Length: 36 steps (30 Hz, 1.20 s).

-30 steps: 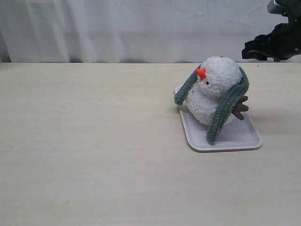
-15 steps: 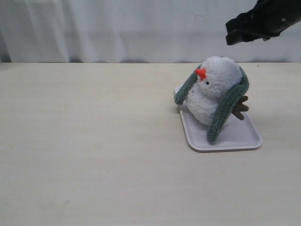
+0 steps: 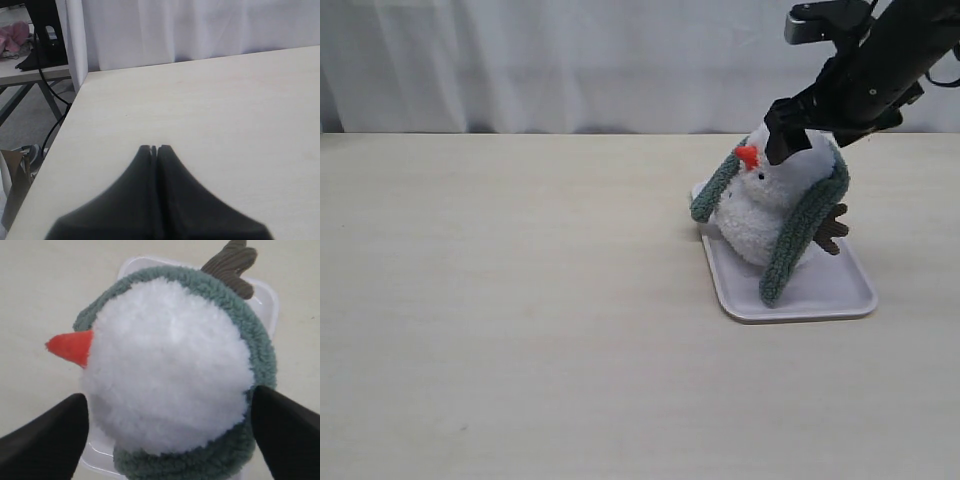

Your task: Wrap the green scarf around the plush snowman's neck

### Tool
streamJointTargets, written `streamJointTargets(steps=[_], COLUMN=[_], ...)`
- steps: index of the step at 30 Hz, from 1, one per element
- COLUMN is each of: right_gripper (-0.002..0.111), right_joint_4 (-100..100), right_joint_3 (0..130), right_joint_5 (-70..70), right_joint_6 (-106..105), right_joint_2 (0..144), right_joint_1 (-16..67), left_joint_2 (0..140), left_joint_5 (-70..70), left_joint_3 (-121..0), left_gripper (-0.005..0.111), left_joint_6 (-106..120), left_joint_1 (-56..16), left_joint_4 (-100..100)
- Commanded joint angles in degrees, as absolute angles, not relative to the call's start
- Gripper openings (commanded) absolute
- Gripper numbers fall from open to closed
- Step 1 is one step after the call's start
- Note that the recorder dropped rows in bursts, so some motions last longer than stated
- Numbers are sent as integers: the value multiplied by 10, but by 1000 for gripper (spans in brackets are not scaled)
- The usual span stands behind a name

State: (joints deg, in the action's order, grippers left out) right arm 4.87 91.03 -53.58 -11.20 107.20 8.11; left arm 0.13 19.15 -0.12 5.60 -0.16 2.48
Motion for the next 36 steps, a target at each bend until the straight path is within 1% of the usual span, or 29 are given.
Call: streamJointTargets(steps=[1, 3, 7, 11, 15, 17, 23, 25, 30, 36], right_gripper=[74, 72, 73, 73, 72, 67, 40, 36, 35, 35], right_joint_4=[81, 79, 36, 41, 53, 50, 17, -5, -77, -83], right_joint_3=[912, 912, 912, 912, 912, 912, 912, 912, 912, 909], right_joint_5=[-520, -510, -493, -480, -472, -479, -515, -523, -526, -530], right_joint_6=[-139, -142, -125, -133, -217, -253, -344, -347, -314, -379], right_joint_2=[1084, 1086, 1100, 1113, 1116, 1116, 1116, 1116, 1116, 1116], right_joint_1=[81, 81, 81, 81, 92, 102, 119, 119, 119, 121], left_joint_2=[0, 0, 0, 0, 0, 0, 0, 0, 0, 0], left_joint_5=[184, 185, 185, 185, 185, 185, 185, 185, 185, 184], left_joint_3=[0, 0, 0, 0, 0, 0, 0, 0, 0, 0], left_gripper=[0, 0, 0, 0, 0, 0, 0, 0, 0, 0], left_joint_6=[55, 55, 55, 55, 55, 55, 55, 55, 55, 55], left_joint_1=[-1, -1, -1, -1, -1, -1, -1, -1, -1, -1], left_joint_4=[24, 24, 24, 24, 24, 24, 24, 24, 24, 24])
